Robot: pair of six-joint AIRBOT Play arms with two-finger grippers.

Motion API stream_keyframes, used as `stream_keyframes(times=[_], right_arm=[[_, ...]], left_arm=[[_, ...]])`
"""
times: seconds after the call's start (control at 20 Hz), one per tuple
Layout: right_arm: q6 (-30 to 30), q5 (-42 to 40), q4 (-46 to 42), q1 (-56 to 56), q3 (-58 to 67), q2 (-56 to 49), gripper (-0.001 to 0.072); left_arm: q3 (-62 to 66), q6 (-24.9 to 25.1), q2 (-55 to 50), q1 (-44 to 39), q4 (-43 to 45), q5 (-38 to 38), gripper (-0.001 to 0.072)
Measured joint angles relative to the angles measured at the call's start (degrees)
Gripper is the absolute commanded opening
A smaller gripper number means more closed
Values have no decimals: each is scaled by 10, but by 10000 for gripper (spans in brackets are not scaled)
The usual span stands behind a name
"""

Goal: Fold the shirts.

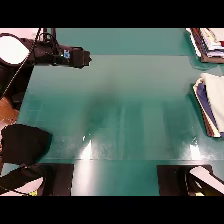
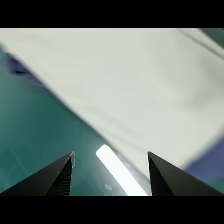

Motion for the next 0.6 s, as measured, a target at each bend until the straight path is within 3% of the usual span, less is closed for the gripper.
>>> stream_keyframes(times=[0.2, 0.25, 0.35, 0.4, 0.45, 0.6], right_arm=[[0, -21, 63, 151, 44, 3, 516], [-1, -28, 70, 193, 52, 3, 457], [-2, -46, 80, 278, 63, 3, 235], [-2, -57, 83, 318, 67, 3, 85], [-2, -67, 84, 352, 69, 3, 17], [-9, -89, 89, 432, 73, 3, 17]], left_arm=[[0, 1, 0, 0, 0, 4, 24], [0, 1, 0, 0, 0, 6, 24], [0, 1, 0, 0, 0, 8, 24], [0, 1, 0, 0, 0, 9, 24], [0, 1, 0, 0, 0, 9, 24], [0, 1, 0, 0, 0, 11, 24]])
